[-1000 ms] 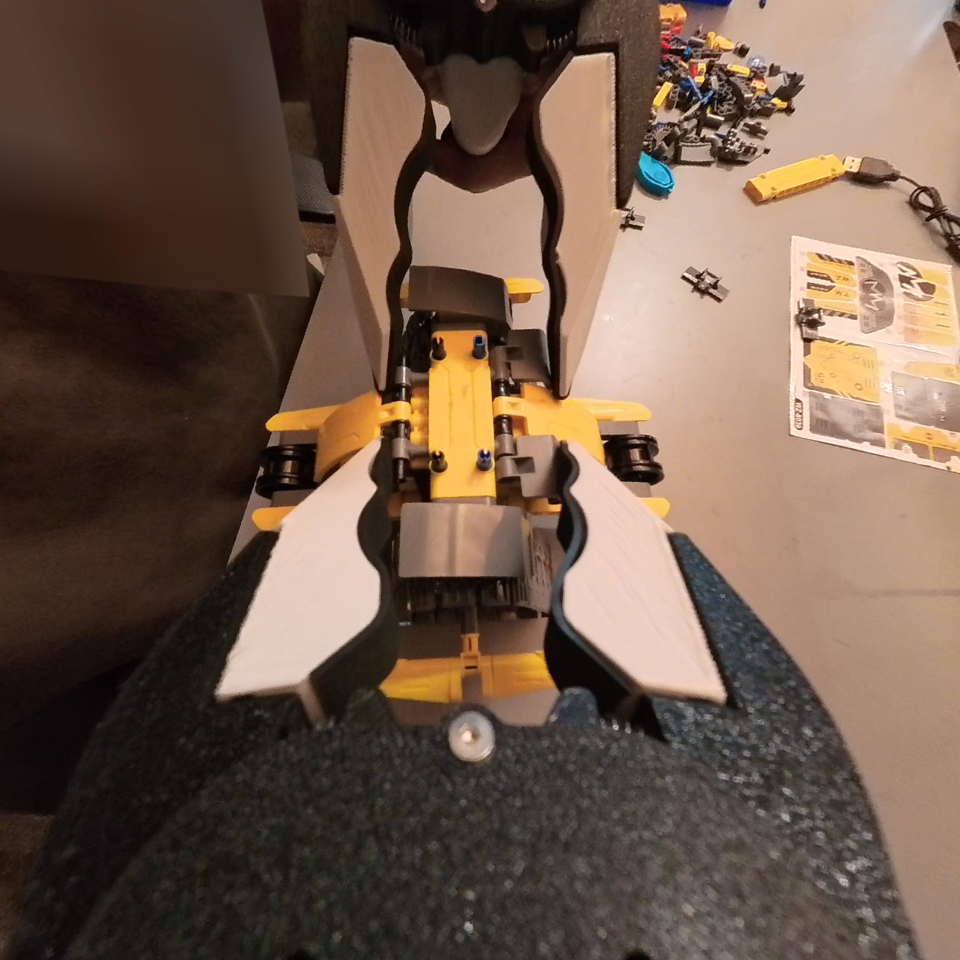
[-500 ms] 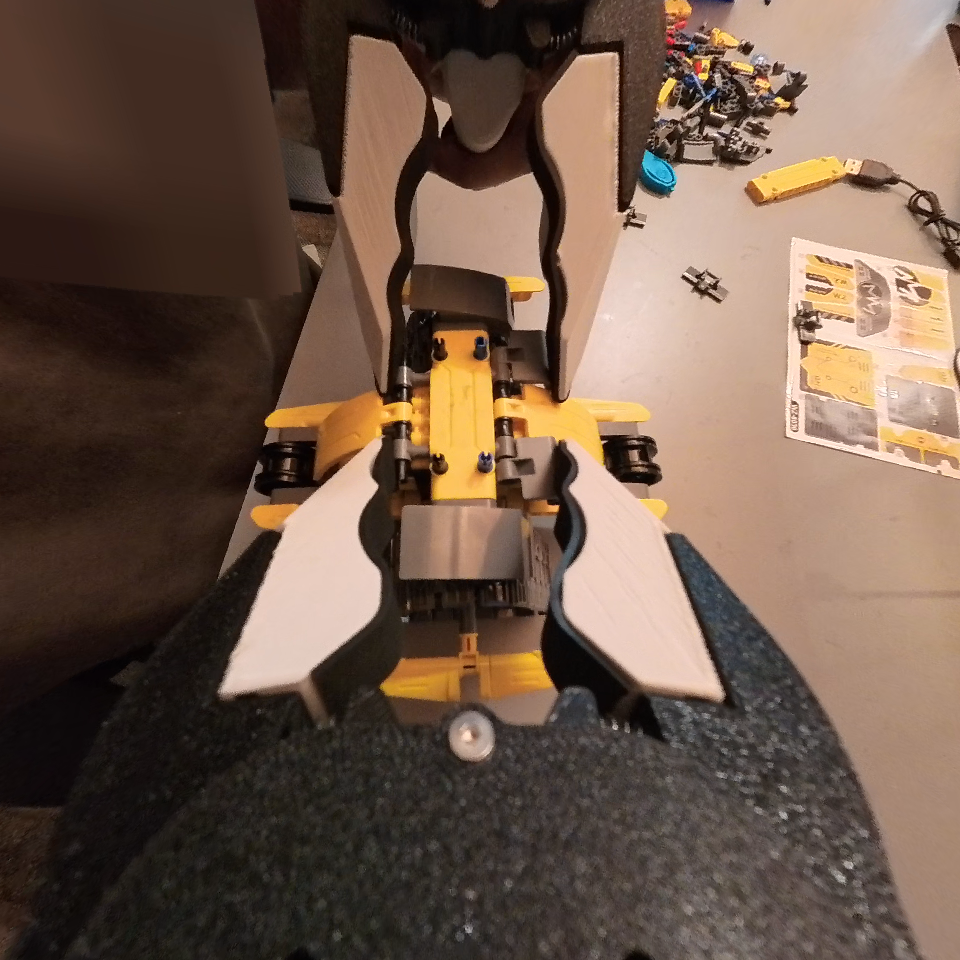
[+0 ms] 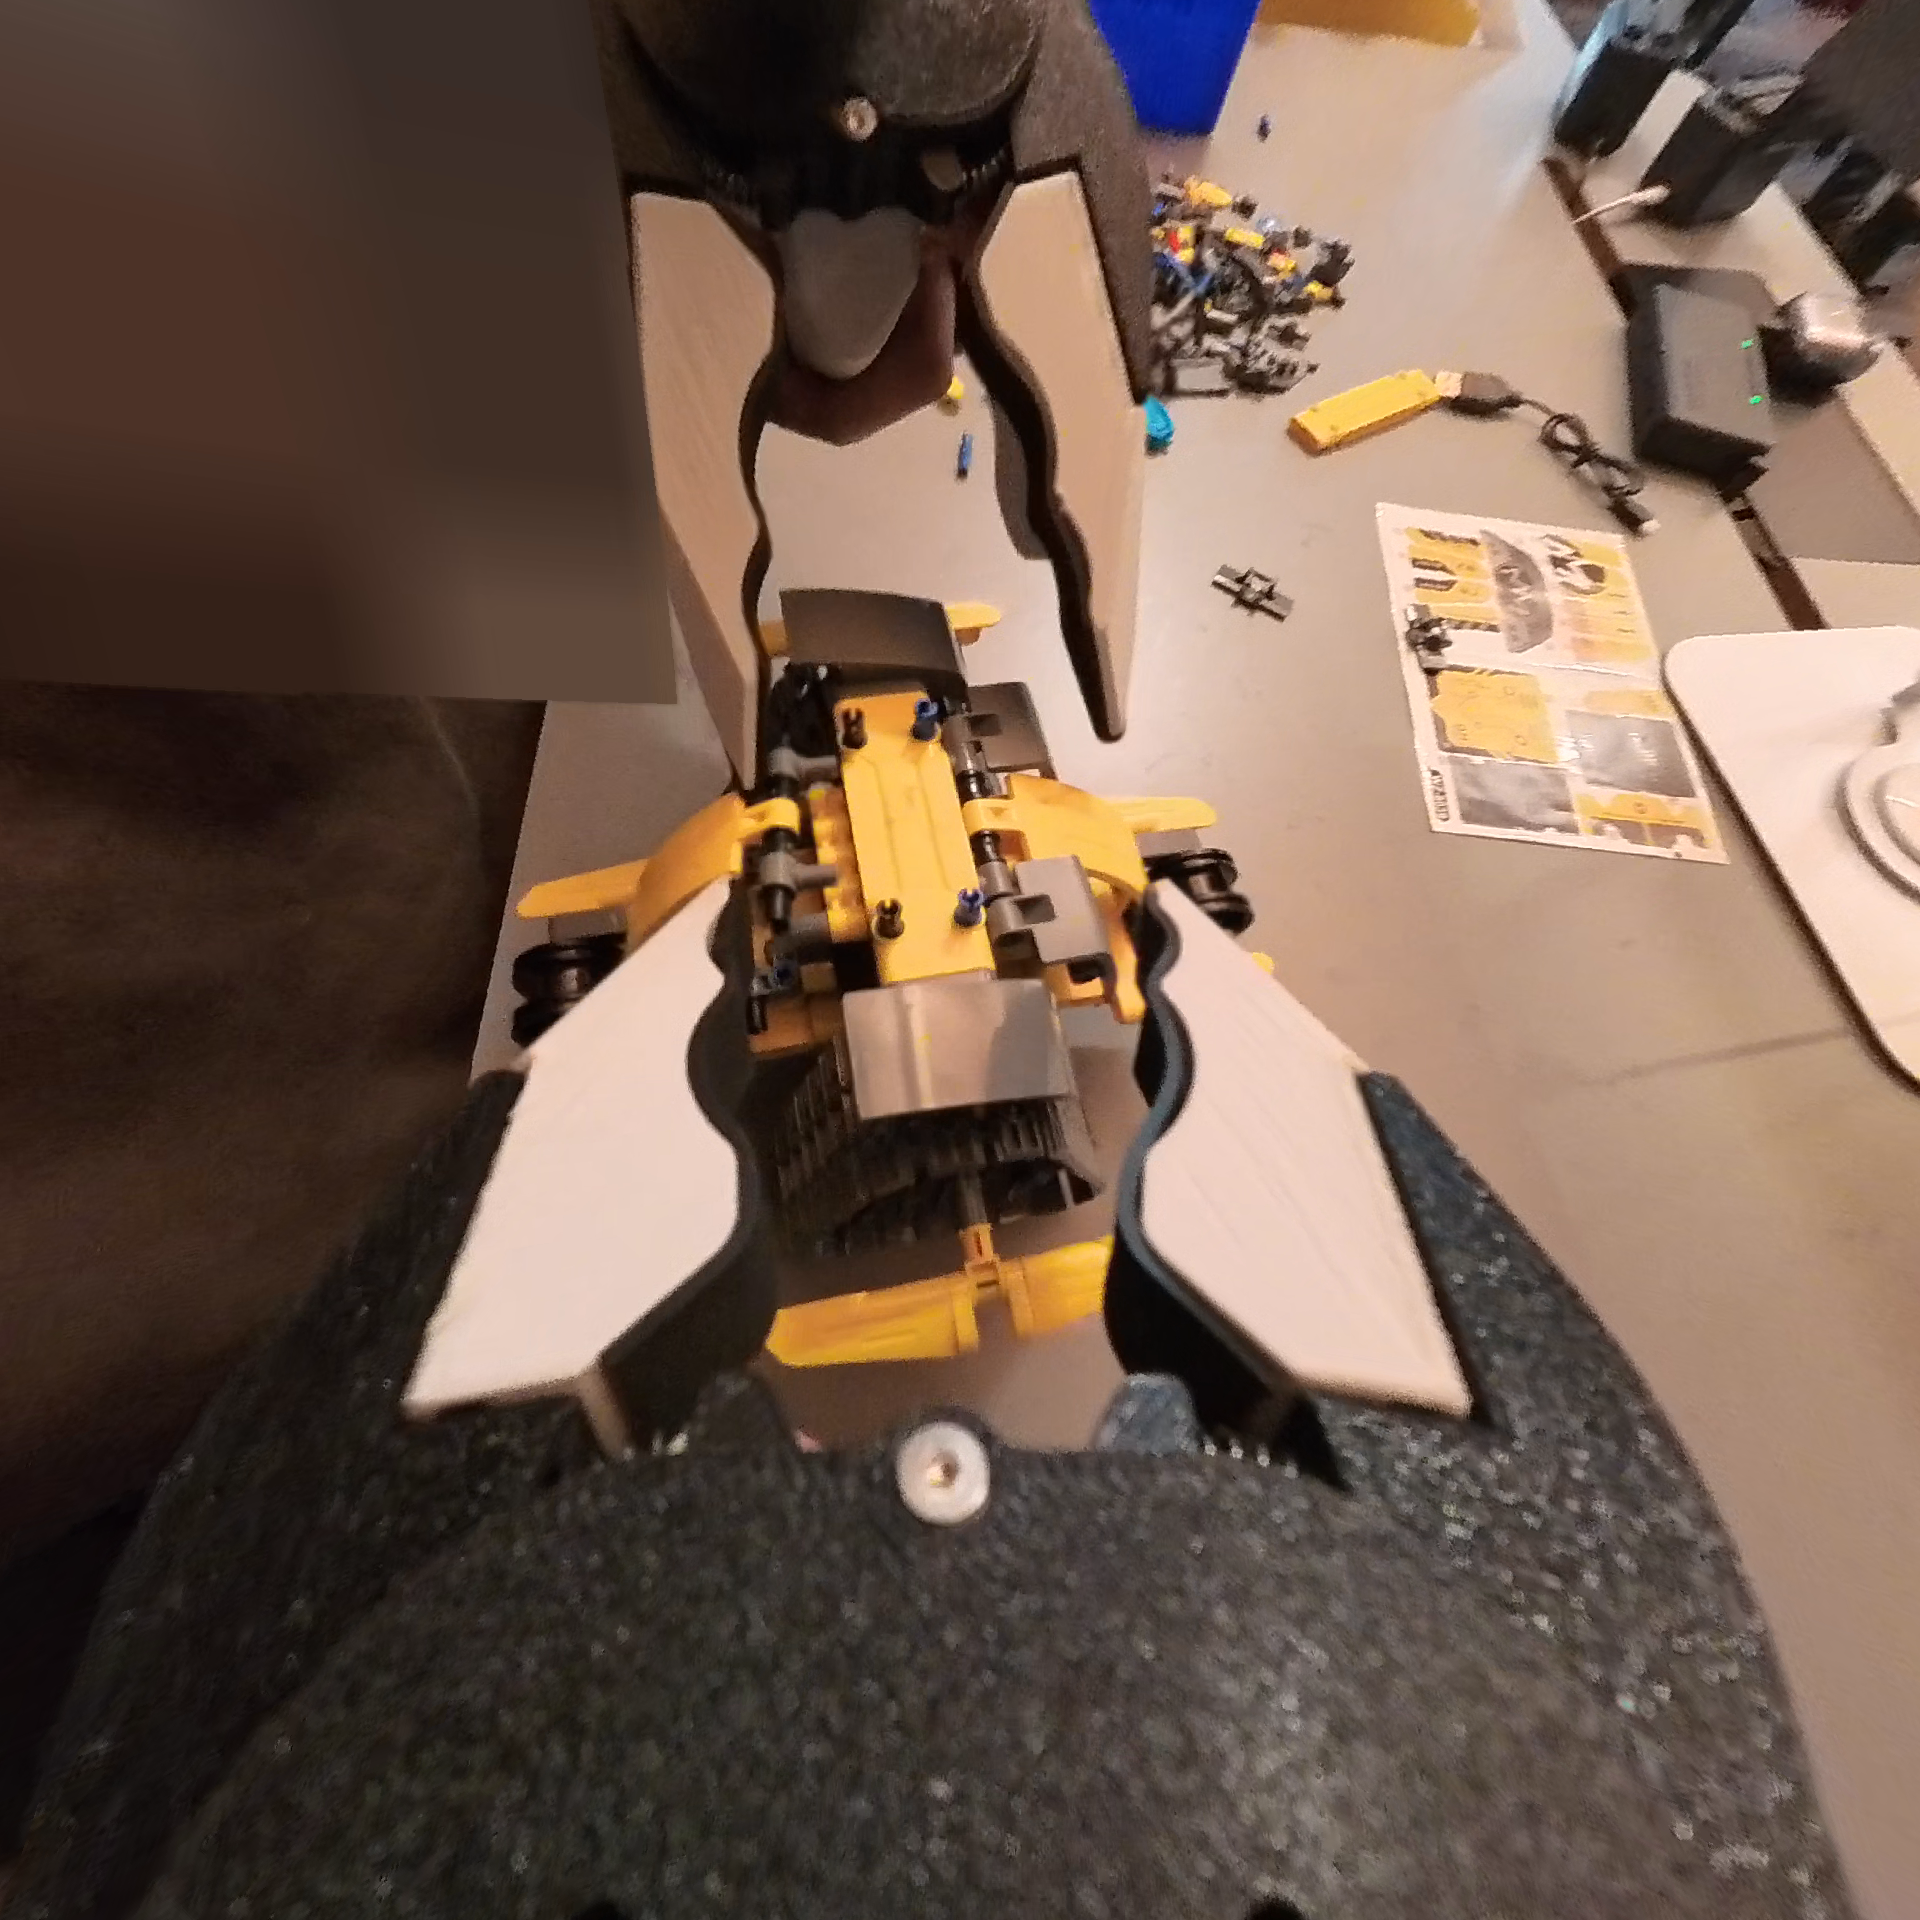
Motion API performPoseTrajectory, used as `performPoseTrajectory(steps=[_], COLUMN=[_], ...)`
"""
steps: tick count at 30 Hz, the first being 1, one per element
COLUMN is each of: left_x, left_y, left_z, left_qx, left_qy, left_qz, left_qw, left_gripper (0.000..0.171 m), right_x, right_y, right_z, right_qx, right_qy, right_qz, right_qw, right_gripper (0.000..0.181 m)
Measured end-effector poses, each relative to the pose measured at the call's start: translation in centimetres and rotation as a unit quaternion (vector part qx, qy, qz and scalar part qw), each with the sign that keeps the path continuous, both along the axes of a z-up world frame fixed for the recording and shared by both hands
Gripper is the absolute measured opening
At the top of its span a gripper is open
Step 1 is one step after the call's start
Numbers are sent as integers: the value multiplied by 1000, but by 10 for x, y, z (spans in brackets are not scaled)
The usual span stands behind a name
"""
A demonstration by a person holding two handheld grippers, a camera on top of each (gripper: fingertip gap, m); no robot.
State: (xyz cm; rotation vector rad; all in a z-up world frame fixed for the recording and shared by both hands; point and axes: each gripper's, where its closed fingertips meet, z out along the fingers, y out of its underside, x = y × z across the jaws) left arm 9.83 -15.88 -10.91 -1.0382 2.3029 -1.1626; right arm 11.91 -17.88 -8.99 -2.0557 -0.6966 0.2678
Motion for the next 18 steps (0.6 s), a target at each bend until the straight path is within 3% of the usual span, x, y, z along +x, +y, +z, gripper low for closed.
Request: performPoseTrajectory(steps=[9, 13, 18], left_x=[-1, 1, 2], left_y=[-2, 0, 0], left_z=[-3, -2, -1], left_qx=[-5, 11, 18], left_qy=[-1, -8, -7], left_qz=[10, 25, 36], left_qw=[1000, 1000, 999], left_gripper=[75, 74, 74], right_x=[22, 12, 1], right_y=[10, 7, 2], right_z=[27, 25, 2], right_qx=[81, 79, 59], right_qy=[53, 78, -20], right_qz=[-95, -90, -88], right_qw=[991, 990, 994], right_gripper=[72, 73, 76])
